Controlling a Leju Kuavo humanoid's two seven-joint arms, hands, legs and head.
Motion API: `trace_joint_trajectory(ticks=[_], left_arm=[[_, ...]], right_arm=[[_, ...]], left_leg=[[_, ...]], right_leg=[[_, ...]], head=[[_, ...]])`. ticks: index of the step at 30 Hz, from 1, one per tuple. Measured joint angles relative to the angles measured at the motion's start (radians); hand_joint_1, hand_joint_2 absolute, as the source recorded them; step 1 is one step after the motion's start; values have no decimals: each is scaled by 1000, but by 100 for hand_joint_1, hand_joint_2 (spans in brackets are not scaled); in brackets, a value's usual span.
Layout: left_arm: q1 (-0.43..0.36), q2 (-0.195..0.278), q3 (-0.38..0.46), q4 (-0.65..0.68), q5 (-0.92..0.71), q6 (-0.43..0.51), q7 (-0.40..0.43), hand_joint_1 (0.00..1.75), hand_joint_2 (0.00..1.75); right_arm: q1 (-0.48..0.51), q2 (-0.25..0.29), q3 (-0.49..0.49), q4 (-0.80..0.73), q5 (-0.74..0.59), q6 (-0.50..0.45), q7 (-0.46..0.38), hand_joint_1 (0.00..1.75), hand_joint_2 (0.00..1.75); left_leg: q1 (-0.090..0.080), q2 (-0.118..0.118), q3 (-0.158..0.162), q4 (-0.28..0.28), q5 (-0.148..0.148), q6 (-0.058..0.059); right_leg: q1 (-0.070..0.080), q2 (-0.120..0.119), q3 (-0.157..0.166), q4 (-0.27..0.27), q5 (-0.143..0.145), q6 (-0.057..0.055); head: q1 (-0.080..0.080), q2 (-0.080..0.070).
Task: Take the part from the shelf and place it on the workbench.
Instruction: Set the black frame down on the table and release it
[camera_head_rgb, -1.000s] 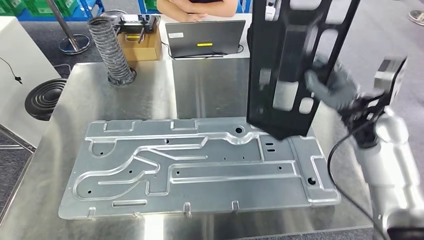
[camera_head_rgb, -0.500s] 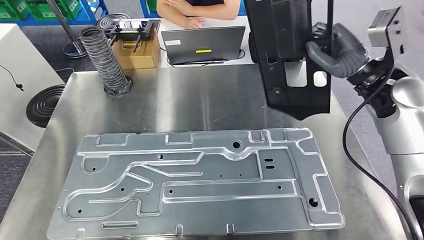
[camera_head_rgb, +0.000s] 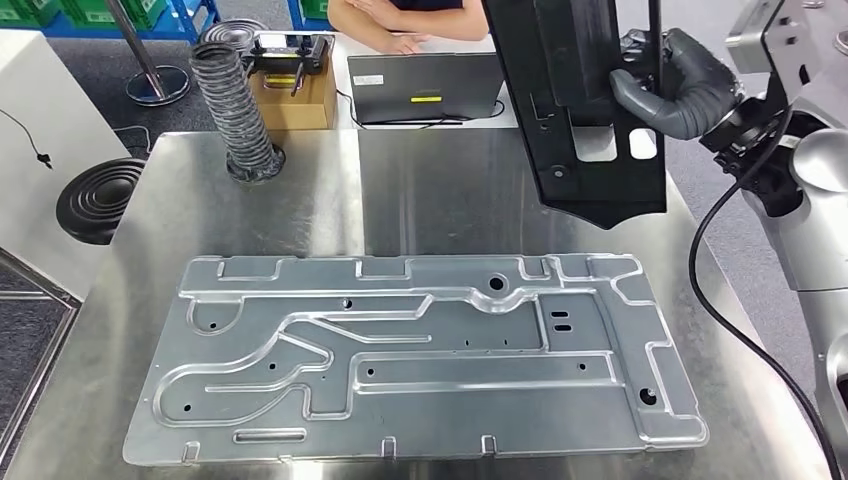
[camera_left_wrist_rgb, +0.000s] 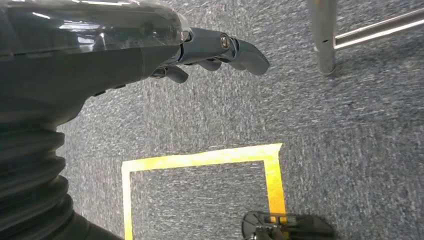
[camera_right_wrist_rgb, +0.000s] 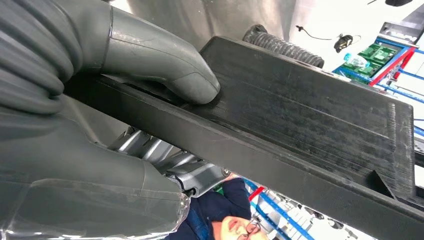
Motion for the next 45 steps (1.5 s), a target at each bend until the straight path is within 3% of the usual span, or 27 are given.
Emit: trace_joint_trajectory(ticks=[2, 3, 6, 7, 8, 10, 12, 13, 14, 16, 18, 19, 22, 24, 26, 28, 29, 30, 32, 34, 36, 38, 39, 42, 43, 44, 45], left_arm=[[0, -2, 3, 0, 3, 0, 0, 0, 175], [0, -3, 5, 0, 4, 0, -1, 0, 175], [3, -5, 9, 0, 5, 1, -7, 0, 175], [4, -5, 10, 0, 5, 1, -8, 0, 175], [4, -5, 10, 0, 5, 2, -9, 0, 175], [5, -5, 11, 0, 6, 3, -9, 0, 175], [5, -5, 11, 0, 6, 3, -10, 0, 175], [5, -5, 11, 0, 7, 3, -11, 0, 175], [5, -5, 11, 0, 7, 3, -11, 0, 175], [4, -5, 11, 0, 7, 3, -13, 0, 175], [4, -6, 11, 0, 6, 3, -14, 0, 175], [4, -6, 11, 0, 6, 2, -15, 0, 175], [7, -5, 12, 0, 2, 0, -16, 0, 175], [7, -5, 12, 0, -2, -1, -17, 0, 175], [8, -5, 12, 0, -4, -3, -19, 0, 175], [11, -5, 12, 0, -6, -4, -21, 0, 175], [12, -5, 12, 0, -7, -4, -23, 0, 175], [13, -5, 12, 0, -9, -5, -24, 0, 175], [15, -6, 11, 0, -12, -5, -26, 0, 175], [16, -6, 11, 0, -14, -6, -26, 0, 175], [18, -6, 11, 0, -15, -5, -26, 0, 175], [20, -5, 10, 0, -16, -3, -27, 0, 175], [20, -4, 10, 0, -17, -2, -27, 0, 175], [24, -2, 10, 0, -20, 2, -26, 0, 175], [26, 0, 9, 0, -21, 3, -25, 0, 175], [27, 1, 9, 0, -21, 4, -23, 0, 175], [28, 2, 9, 0, -21, 5, -22, 0, 175]], right_arm=[[-6, 0, 6, 3, 0, -2, -3, 171, 175], [-11, 0, 8, 4, 1, -4, -5, 171, 175], [-26, -1, 22, 8, 12, -13, -15, 171, 175], [-29, -1, 28, 8, 16, -16, -18, 171, 175], [-32, 0, 35, 9, 20, -19, -20, 171, 175], [-35, 0, 46, 9, 25, -21, -23, 171, 175], [-36, 0, 57, 9, 30, -23, -23, 171, 175], [-36, -1, 63, 9, 33, -24, -24, 171, 175], [-36, -2, 68, 10, 35, -25, -24, 171, 175], [-36, -7, 74, 11, 39, -27, -26, 171, 175], [-35, -16, 78, 13, 44, -33, -33, 171, 175], [-34, -21, 79, 14, 51, -38, -42, 171, 175], [-21, -43, 87, 18, 113, -66, -88, 171, 175], [-6, -62, 94, 19, 161, -88, -118, 171, 175], [11, -76, 99, 21, 191, -98, -134, 171, 175], [32, -86, 107, 24, 227, -111, -149, 171, 175], [43, -90, 111, 27, 257, -123, -160, 171, 175], [52, -93, 115, 30, 290, -139, -172, 171, 175], [61, -100, 125, 37, 376, -185, -199, 171, 175], [63, -103, 139, 51, 503, -262, -228, 171, 175], [64, -103, 159, 80, 673, -364, -258, 171, 175], [70, -95, 180, 125, 825, -462, -285, 171, 175], [75, -89, 190, 151, 887, -509, -295, 171, 175], [99, -61, 217, 233, 1033, -636, -306, 171, 175], [108, -50, 225, 263, 1078, -671, -305, 171, 175], [117, -38, 233, 293, 1125, -705, -302, 171, 175], [125, -25, 240, 325, 1177, -742, -298, 171, 175]], left_leg=[[-1, -1, -10, 3, 9, -5], [-1, -1, -12, 3, 14, -10], [-1, -3, -17, -2, 28, -27], [-1, -3, -22, 7, 15, -33], [0, -3, -31, 33, -16, -39], [5, 0, -63, 147, -114, -51], [12, 2, -85, 271, -178, -62], [15, 3, -77, 294, -178, -66], [18, 3, -52, 280, -161, -70], [24, 4, 45, 157, -128, -74], [23, 1, 118, 45, -129, -68], [21, -1, 128, 24, -135, -61], [19, -1, 115, 18, -120, -33], [20, 0, 101, 13, -104, -13], [16, 1, 84, 13, -92, -5], [11, 2, 69, 14, -82, -3], [9, 3, 64, 14, -78, -3], [7, 2, 60, 14, -74, -4], [3, 2, 56, 14, -68, -8], [3, 3, 52, 14, -62, -17], [5, 3, 50, 11, -55, -29], [4, 3, 40, 28, -72, -40], [4, 2, 25, 62, -95, -44], [7, 3, -51, 243, -182, -54], [8, 3, -64, 278, -187, -57], [9, 3, -60, 276, -172, -59], [10, 3, -38, 233, -140, -59]], right_leg=[[6, 1, 64, -110, 30, -9], [9, 1, 76, -135, 35, -13], [13, -2, 67, -147, 56, -29], [11, -4, 63, -152, 66, -36], [7, -6, 57, -158, 77, -42], [4, -8, 40, -162, 96, -50], [3, -9, 17, -160, 113, -48], [1, -9, 5, -157, 121, -45], [-1, -9, -7, -153, 127, -41], [-5, -10, -29, -141, 135, -30], [-4, -12, -45, -128, 143, -18], [-2, -14, -50, -126, 147, -11], [-6, -14, -58, -120, 147, 9], [-10, -12, -85, -55, 89, 17], [-10, -9, -133, 76, 10, 22], [-9, -7, -150, 156, -15, 23], [-9, -7, -131, 143, -3, 21], [-9, -7, -92, 91, 22, 17], [-4, -7, -1, -53, 58, 3], [5, -8, 41, -128, 67, -8], [8, -8, 41, -138, 74, -17], [4, -12, 43, -153, 85, -30], [1, -14, 42, -159, 90, -36], [0, -16, 34, -159, 96, -42], [0, -16, 32, -157, 96, -43], [0, -16, 31, -155, 95, -42], [0, -15, 31, -151, 94, -41]], head=[[0, 0], [0, 0], [0, 0], [0, 0], [0, 0], [0, 0], [0, 0], [0, 0], [0, 0], [0, 0], [0, 0], [0, 0], [0, 0], [0, 0], [0, 0], [0, 0], [0, 0], [0, 0], [0, 0], [0, 0], [0, 0], [0, 0], [0, 0], [0, 0], [0, 0], [0, 0], [0, 0]])
